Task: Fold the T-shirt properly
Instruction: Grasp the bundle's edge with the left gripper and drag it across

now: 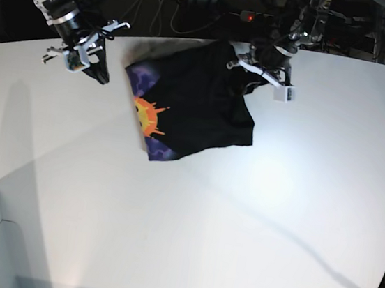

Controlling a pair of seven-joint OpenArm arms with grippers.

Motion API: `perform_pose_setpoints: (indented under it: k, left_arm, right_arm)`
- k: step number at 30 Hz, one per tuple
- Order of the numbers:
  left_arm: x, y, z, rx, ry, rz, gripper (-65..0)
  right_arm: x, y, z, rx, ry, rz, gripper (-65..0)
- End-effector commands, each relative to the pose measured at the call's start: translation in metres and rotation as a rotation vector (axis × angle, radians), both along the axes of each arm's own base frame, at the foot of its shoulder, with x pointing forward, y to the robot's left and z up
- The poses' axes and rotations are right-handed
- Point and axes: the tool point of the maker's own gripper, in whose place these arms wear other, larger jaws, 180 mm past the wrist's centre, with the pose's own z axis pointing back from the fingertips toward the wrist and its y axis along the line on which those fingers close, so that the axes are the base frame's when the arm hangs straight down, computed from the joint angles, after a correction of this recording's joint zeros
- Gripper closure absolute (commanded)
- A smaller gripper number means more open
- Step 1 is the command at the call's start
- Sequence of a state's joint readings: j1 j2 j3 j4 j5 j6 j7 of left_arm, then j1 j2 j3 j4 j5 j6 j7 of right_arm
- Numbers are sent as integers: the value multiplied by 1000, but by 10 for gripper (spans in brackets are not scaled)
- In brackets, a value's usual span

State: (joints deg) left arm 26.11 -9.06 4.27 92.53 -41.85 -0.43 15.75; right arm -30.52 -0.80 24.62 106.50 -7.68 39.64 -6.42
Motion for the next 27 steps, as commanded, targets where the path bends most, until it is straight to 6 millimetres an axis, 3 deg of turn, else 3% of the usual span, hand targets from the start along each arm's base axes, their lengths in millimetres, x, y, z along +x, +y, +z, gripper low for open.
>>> perform_pose_setpoints:
  k: [1,3,7,12,22,27]
  left_arm:
    - [-1,1,-4,12,15,-8,-65]
    - [1,4,-11,21,28,-13,0]
    - [7,15,-22,55,44,-25,0]
    - [21,25,-21,96,58,-90,0]
    - [91,28,6,183,11,-388,0]
    - [121,5,-2,320,16,-623,0]
  right_arm:
    - [3,-4,12,9,-46,-5,-2]
    - [3,-14,13,-7,-47,-28,-2]
    - [2,-28,14,-31,-47,-62,-2]
    - [0,-55,24,-91,-68,-120,-2]
    - [-14,-87,38,-118,-64,-215,-2]
    - [-18,-94,41,-108,-70,-240,-2]
